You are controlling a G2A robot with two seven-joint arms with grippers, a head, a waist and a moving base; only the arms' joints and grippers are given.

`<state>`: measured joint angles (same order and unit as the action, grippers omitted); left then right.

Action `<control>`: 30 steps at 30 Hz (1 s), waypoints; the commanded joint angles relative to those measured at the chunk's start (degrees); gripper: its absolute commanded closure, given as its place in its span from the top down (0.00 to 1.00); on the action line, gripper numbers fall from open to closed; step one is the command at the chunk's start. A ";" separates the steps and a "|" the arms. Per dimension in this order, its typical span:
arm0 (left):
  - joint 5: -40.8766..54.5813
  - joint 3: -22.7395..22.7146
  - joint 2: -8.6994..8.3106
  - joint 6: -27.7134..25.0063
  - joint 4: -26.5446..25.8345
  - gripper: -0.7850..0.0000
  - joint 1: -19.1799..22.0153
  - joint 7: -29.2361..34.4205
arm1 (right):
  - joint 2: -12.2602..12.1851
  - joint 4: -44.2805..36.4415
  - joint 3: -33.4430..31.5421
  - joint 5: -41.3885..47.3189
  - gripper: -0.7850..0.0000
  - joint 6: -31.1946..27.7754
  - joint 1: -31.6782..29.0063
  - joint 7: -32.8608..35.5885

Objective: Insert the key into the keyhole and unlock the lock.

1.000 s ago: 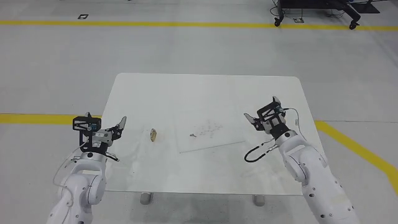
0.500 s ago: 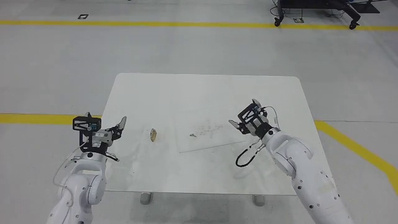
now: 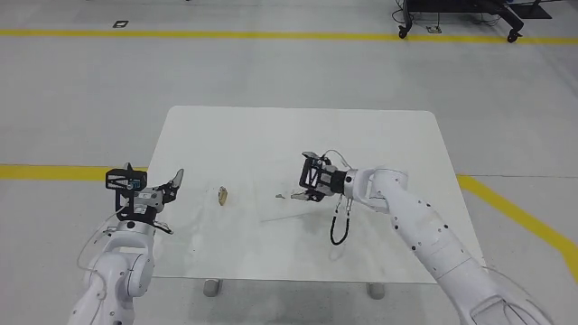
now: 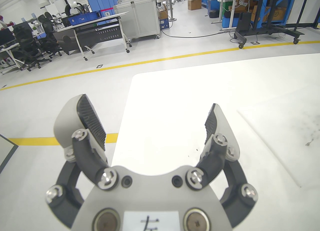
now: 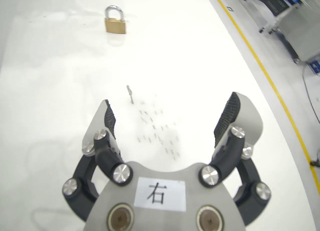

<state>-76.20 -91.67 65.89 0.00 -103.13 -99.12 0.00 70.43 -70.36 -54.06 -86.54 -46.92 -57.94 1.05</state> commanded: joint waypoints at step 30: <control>0.00 0.00 0.00 0.00 0.00 1.00 0.00 0.00 | 13.95 36.28 24.56 -2.40 0.00 -8.72 22.53 -12.12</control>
<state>-76.20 -91.67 65.89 0.00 -103.13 -99.12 0.00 84.20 -34.40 -29.74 -88.66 -55.50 -35.63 -10.42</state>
